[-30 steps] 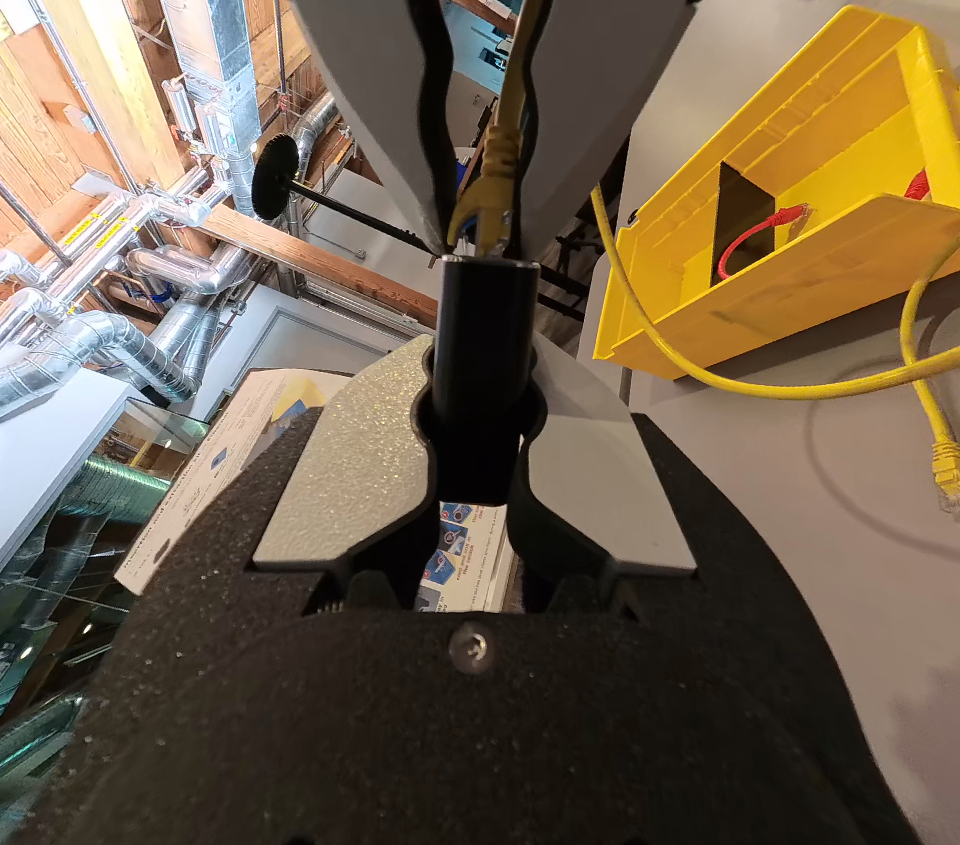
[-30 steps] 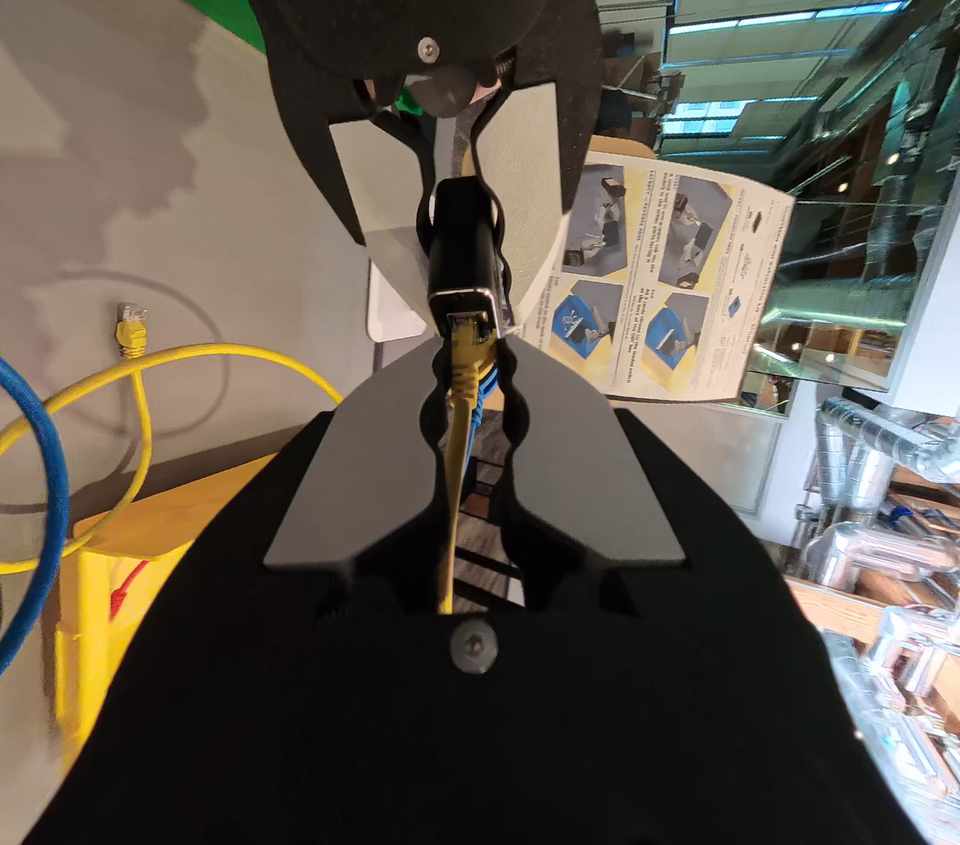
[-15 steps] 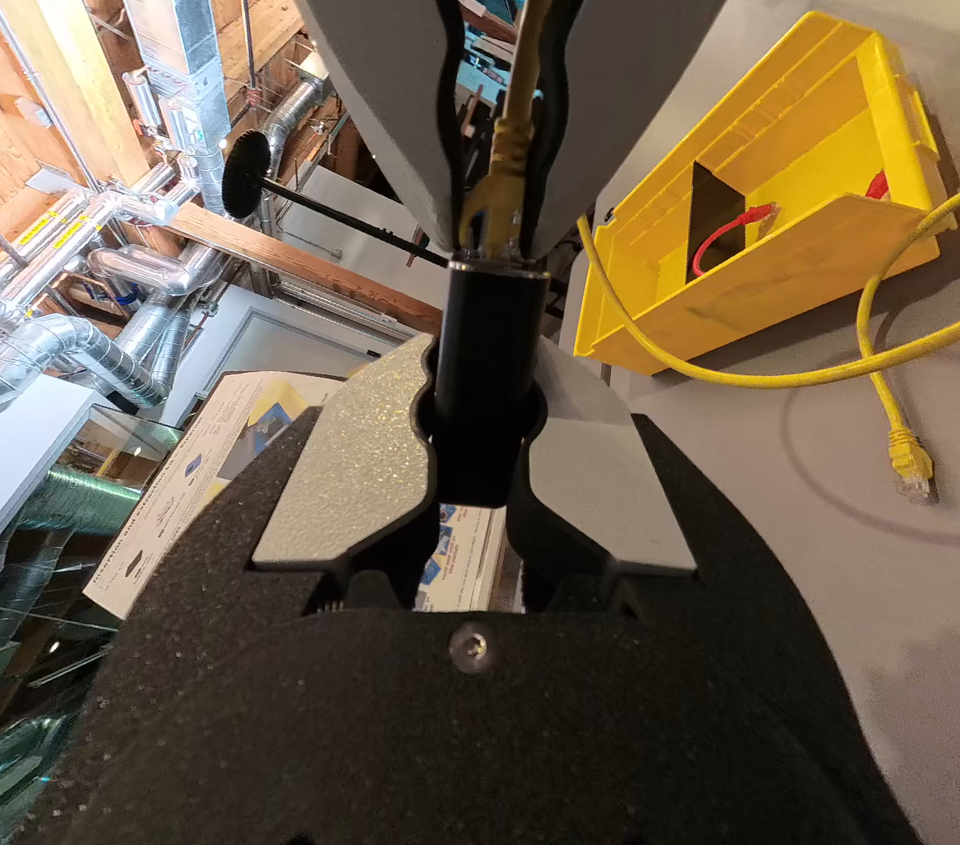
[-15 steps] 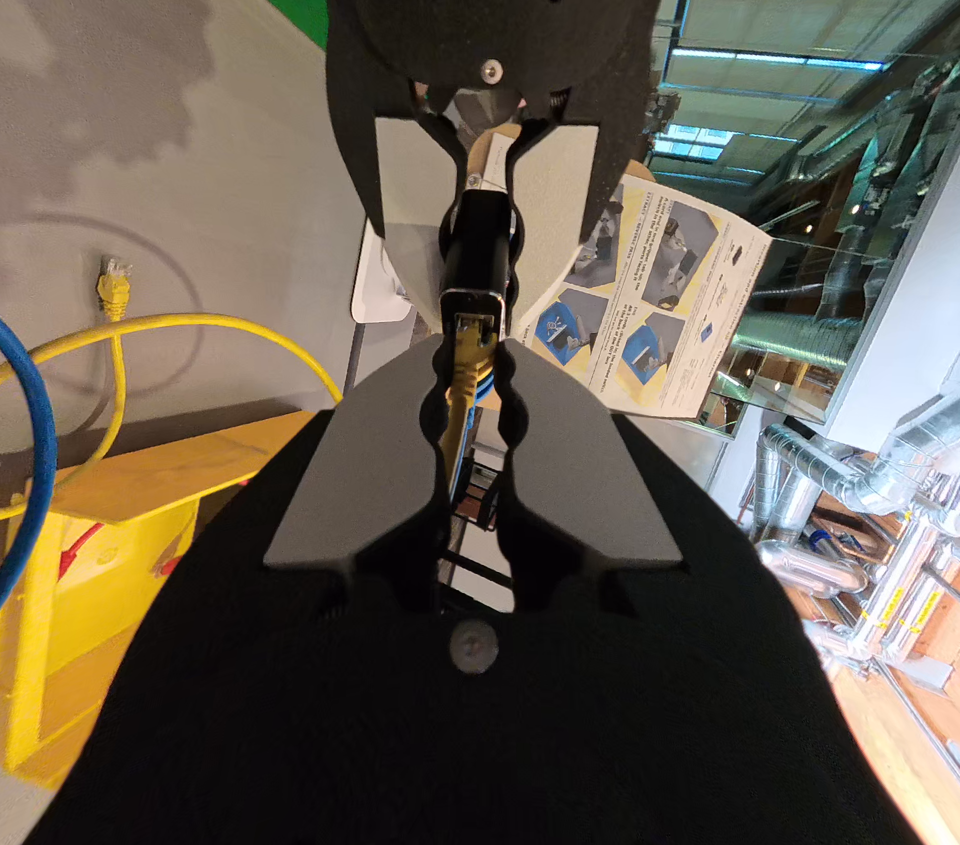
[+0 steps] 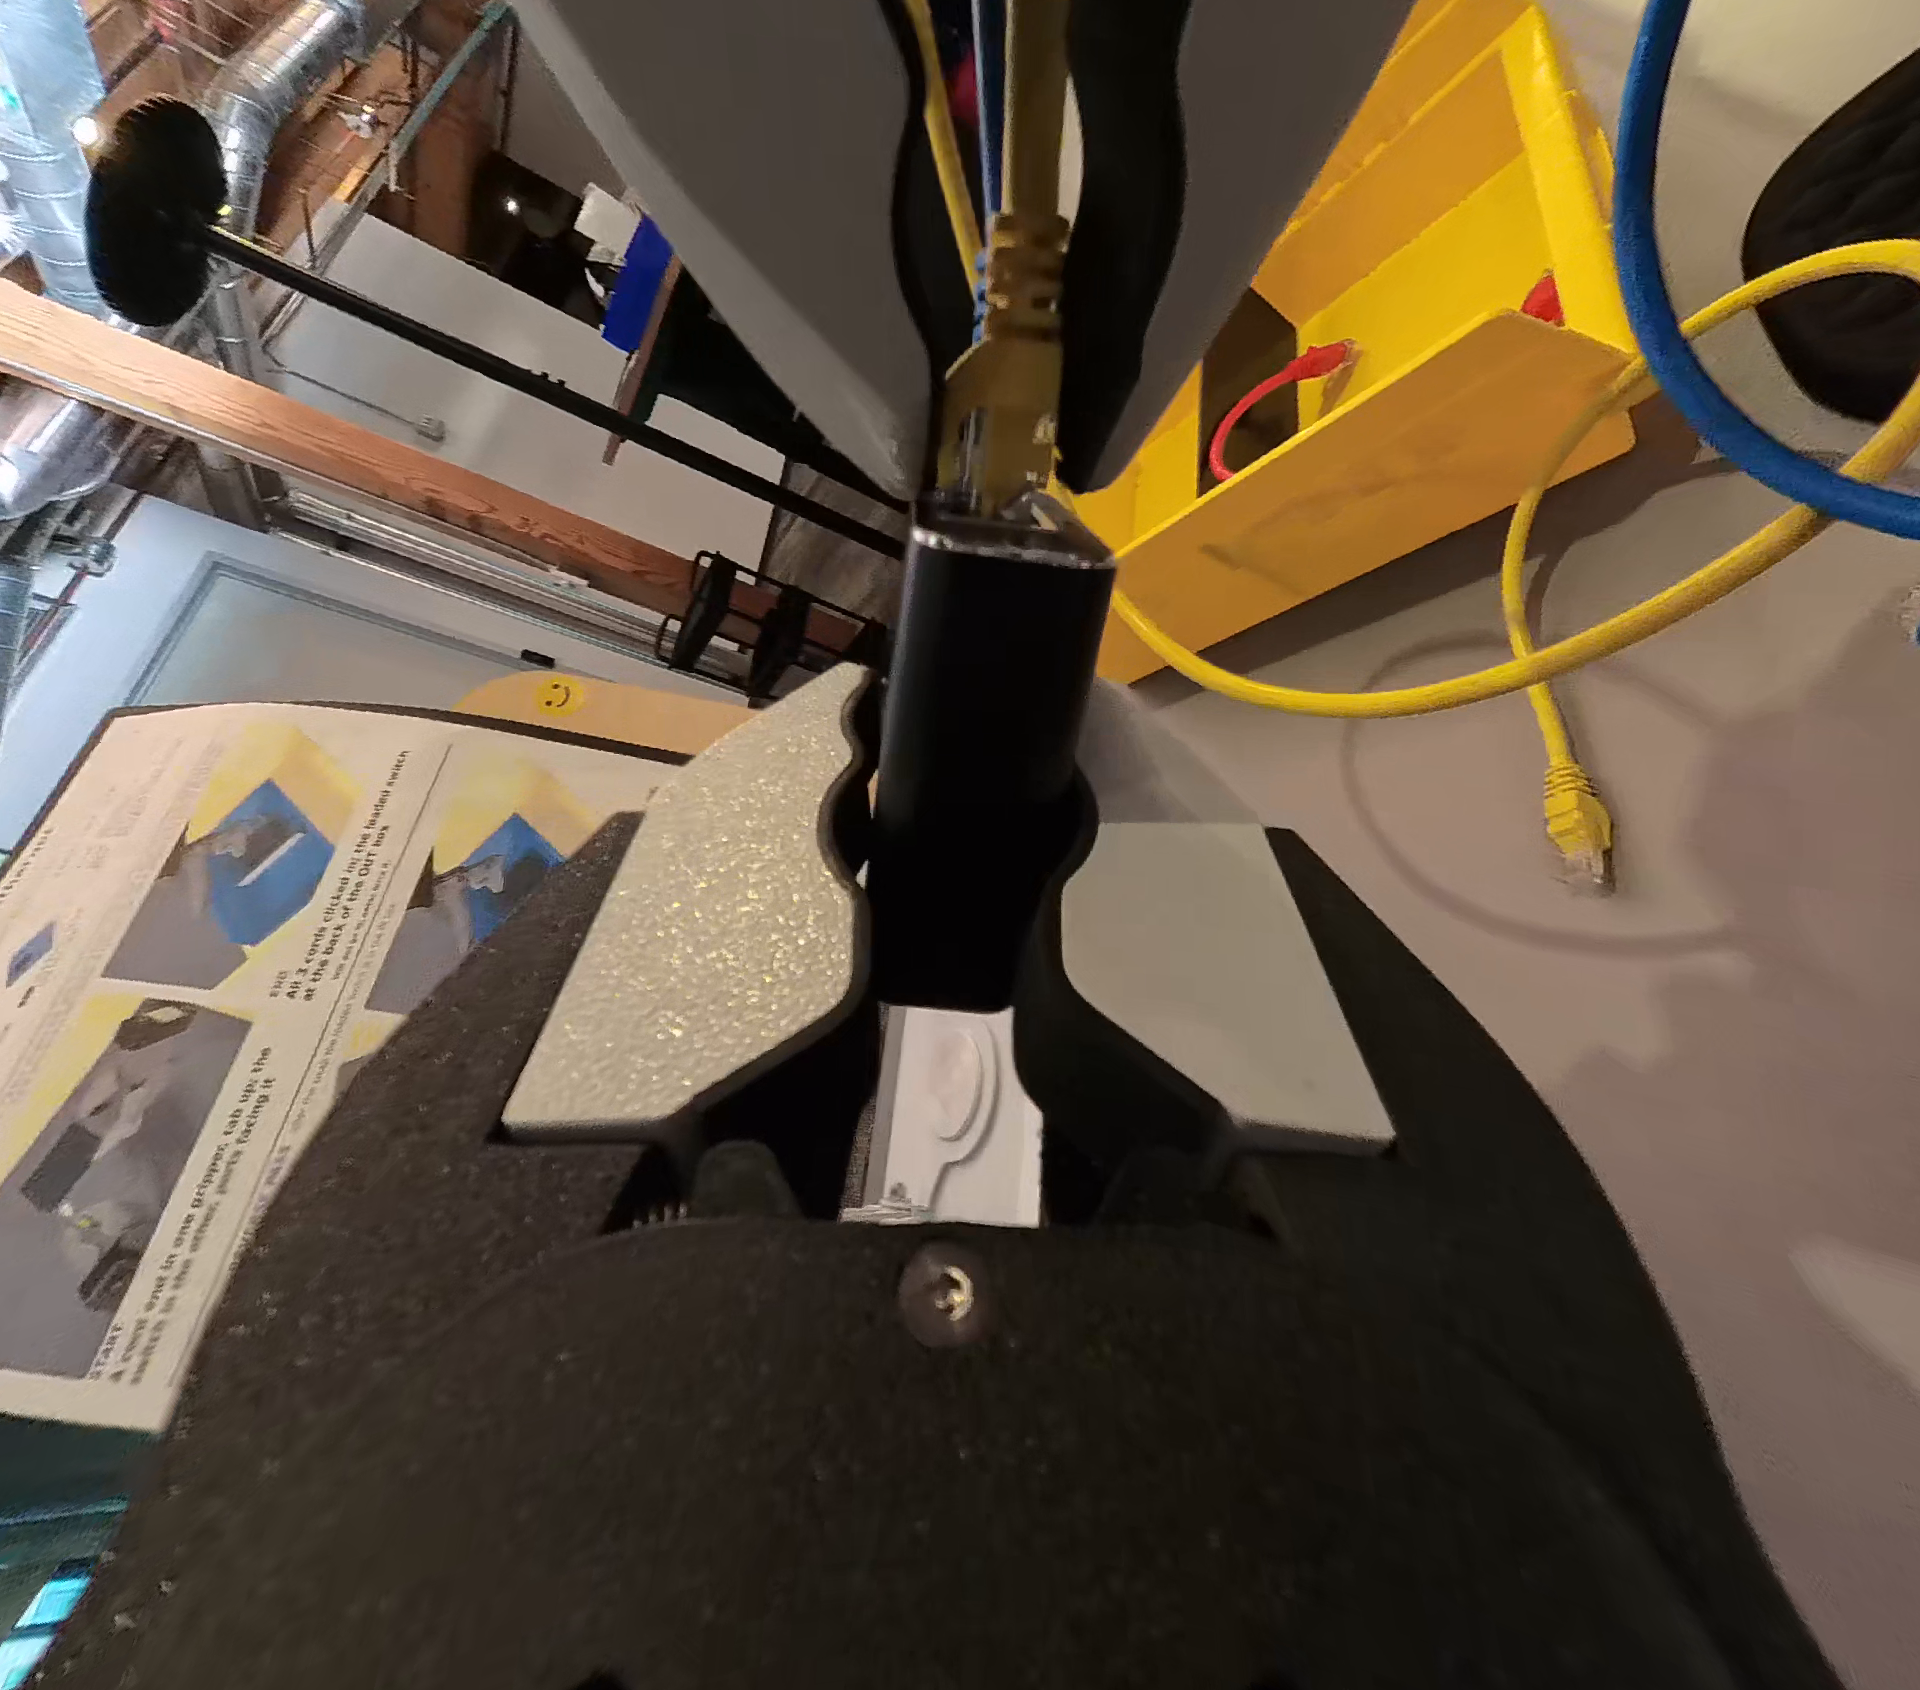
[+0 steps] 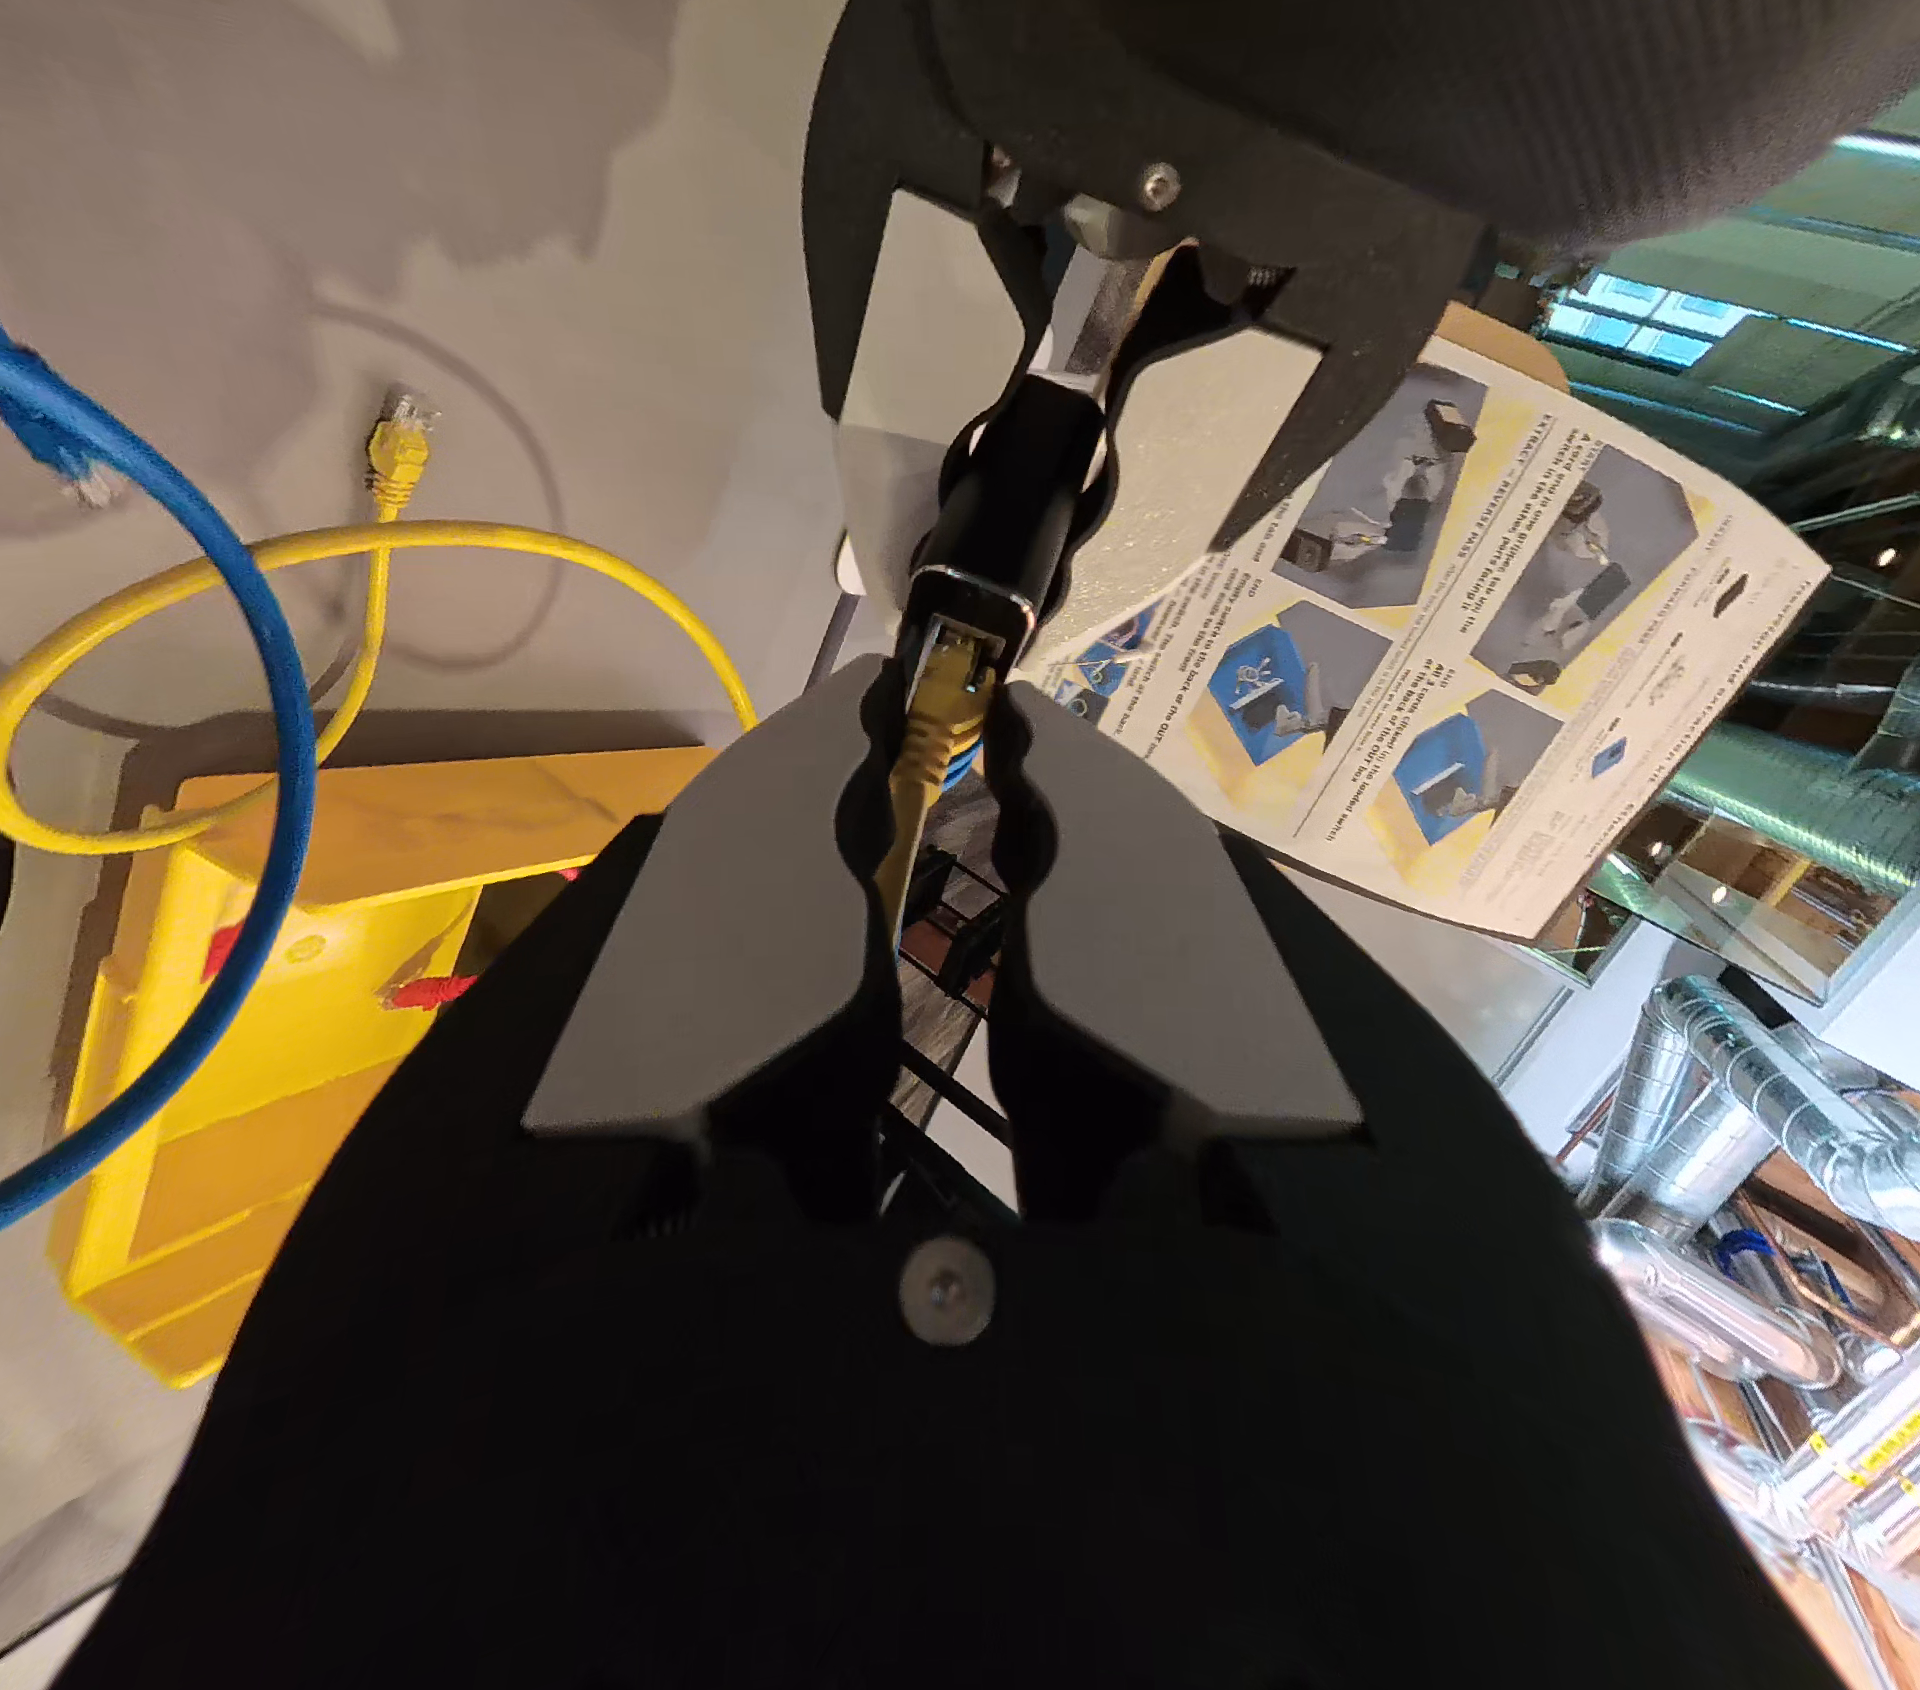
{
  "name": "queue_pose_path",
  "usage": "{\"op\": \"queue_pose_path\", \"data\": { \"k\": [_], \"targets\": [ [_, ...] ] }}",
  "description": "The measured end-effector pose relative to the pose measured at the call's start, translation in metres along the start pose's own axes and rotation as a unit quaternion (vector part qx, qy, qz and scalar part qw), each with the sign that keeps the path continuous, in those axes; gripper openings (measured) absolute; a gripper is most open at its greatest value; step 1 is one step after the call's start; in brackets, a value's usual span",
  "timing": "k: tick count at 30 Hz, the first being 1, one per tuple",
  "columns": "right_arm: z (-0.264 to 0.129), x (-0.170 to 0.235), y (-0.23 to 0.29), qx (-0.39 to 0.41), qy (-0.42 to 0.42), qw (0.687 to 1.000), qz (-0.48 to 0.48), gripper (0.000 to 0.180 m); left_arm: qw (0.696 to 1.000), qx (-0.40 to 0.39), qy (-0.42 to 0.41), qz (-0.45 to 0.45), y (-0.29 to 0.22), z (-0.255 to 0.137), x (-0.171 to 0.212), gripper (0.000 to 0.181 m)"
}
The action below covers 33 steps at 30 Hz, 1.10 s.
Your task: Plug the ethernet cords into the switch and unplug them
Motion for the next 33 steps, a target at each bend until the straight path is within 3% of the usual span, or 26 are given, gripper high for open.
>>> {"op": "queue_pose_path", "data": {
  "k": [19, 26, 33],
  "targets": [
    [0.004, 0.012, 0.029, -0.038, -0.018, 0.999, -0.027, 0.015, 0.998, 0.065, 0.013, 0.014, -0.026, 0.02, -0.001, 0.028],
    [-0.004, 0.02, 0.014, 0.01, -0.097, 0.986, 0.135, 0.018, 1.0, -0.002, -0.012, 0.02, -0.008, 0.006, -0.01, 0.026],
    [-0.013, 0.022, 0.015, -0.001, -0.123, 0.974, 0.188, 0.019, 0.999, -0.029, -0.016, 0.04, -0.007, 0.005, -0.019, 0.026]
  ]
}}
Point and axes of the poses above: each gripper's, where its closed fingertips meet, z out along the fingers, x out of its underside, y = z × x across the jaws, the point moved 5 cm from there along -z, back along the fingers, and after that the axes turned 1 degree about x, right-handed, at the moved point
